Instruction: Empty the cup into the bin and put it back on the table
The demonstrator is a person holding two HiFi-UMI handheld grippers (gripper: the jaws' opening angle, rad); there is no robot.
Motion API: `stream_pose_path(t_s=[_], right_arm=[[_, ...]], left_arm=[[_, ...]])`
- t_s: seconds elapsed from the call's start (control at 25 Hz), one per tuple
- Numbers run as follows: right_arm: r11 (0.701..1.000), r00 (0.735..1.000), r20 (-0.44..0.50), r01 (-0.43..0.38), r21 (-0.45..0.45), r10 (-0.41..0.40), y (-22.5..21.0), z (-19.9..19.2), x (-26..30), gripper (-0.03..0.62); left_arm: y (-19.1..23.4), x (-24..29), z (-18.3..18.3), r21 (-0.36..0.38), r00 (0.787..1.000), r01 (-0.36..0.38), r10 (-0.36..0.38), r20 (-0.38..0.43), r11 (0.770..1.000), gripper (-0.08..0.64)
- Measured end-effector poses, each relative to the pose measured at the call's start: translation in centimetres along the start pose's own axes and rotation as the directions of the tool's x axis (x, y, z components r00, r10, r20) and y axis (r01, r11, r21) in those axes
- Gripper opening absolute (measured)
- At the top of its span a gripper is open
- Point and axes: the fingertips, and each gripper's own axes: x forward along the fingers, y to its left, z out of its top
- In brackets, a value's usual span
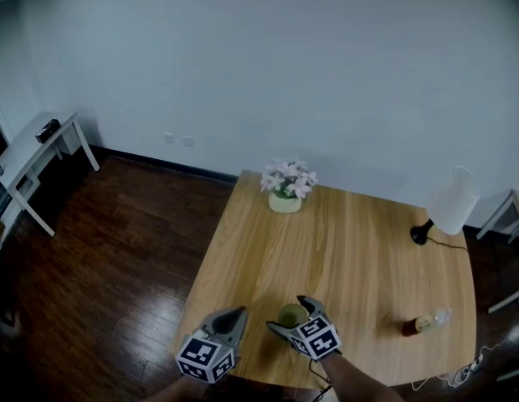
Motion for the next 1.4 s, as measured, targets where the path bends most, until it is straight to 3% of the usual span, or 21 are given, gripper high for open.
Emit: stream_pose_path(t_s=[0.52, 0.76, 0.88, 1.08, 1.28, 1.4], right_arm=[[0.999, 1.000, -0.003, 0.010, -0.044, -0.010, 0.3, -2.1, 1.3, 0.479], [1.000, 1.000, 0.007, 0.013, -0.016, -0.013, 0.3, -3.4, 1.5, 0.479], [1.000, 1.000, 0.020, 0.023, -0.015, -0.023, 0.3, -3.8, 1.6, 0.442], [0.999, 0.999, 0.045, 0.029, -0.016, -0.029, 0.1, -3.6, 2.0, 0.410], [1.000, 0.995, 0.100, -0.016, 0.016, 0.015, 0.7, -2.3, 0.3, 0.405], [0.999, 0.989, 0.148, -0.023, 0.032, 0.018, 0.8, -0.7, -1.8, 0.403]], left_arm=[[-0.6, -1.1, -1.3, -0.007, 0.999, -0.024, 0.024, -0.022, 1.000, 0.005], [-1.0, -1.4, -1.8, -0.011, 0.999, -0.024, 0.024, -0.031, 1.000, 0.005], [-1.1, -1.6, -2.0, -0.014, 0.999, -0.027, 0.027, -0.035, 1.000, 0.005], [-1.1, -1.7, -2.2, -0.014, 0.999, -0.034, 0.034, -0.035, 0.999, 0.005], [-1.5, -1.8, -1.8, -0.017, 0.999, -0.018, 0.017, -0.029, 1.000, 0.005], [-2.7, -1.7, -0.6, 0.036, 1.000, 0.020, -0.019, -0.011, 0.999, 0.005]])
